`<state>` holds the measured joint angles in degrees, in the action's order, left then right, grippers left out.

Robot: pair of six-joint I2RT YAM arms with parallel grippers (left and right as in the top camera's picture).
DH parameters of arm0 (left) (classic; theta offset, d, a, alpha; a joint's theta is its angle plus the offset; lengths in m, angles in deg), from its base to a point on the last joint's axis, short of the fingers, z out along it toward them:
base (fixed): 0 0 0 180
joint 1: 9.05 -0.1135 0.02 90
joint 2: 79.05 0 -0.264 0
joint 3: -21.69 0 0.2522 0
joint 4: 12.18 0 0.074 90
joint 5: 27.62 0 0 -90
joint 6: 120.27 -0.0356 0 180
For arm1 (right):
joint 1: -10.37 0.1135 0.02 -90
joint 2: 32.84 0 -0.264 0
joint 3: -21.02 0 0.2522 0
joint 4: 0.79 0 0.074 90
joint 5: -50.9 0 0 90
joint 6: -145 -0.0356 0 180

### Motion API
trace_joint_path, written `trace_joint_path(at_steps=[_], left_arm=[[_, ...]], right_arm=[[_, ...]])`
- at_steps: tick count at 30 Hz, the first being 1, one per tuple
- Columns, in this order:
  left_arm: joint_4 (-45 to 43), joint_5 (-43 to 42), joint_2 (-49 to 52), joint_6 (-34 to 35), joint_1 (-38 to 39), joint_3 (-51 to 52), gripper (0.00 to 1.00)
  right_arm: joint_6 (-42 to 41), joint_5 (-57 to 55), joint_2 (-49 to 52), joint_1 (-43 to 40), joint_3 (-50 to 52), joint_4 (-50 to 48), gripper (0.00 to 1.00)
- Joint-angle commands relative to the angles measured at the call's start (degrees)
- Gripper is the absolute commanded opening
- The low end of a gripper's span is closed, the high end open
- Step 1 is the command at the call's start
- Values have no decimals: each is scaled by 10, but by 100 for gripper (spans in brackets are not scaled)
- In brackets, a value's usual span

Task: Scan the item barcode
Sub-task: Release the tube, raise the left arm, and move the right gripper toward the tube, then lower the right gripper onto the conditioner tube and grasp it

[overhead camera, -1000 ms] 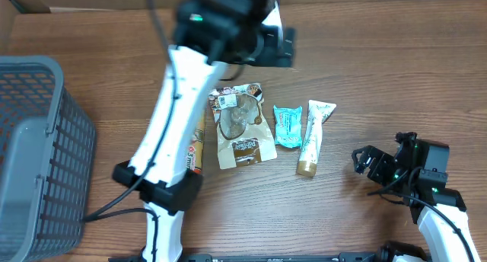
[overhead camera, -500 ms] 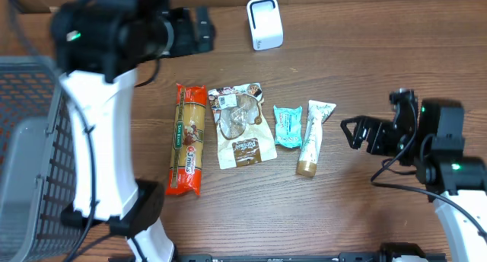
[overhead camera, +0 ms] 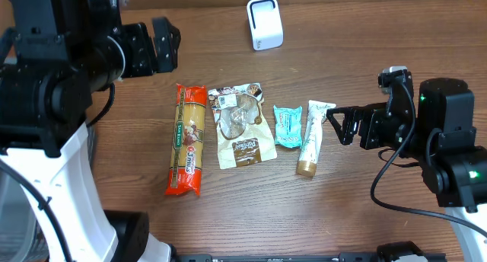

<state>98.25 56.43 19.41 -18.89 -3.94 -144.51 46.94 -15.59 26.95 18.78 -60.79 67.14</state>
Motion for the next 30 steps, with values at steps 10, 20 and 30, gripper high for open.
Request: trace_joint_path(at_steps=[10, 20, 30], left_arm=[[0, 159, -81, 7, -3, 272, 100], [-43, 167, -76, 6, -3, 356, 100], [-50, 169, -76, 6, -3, 358, 100]], right_arm=[[-77, -88, 147, 29, -7, 1, 87], [-75, -68, 307, 44, -6, 5, 83], [-15, -54, 424, 44, -6, -10, 87]])
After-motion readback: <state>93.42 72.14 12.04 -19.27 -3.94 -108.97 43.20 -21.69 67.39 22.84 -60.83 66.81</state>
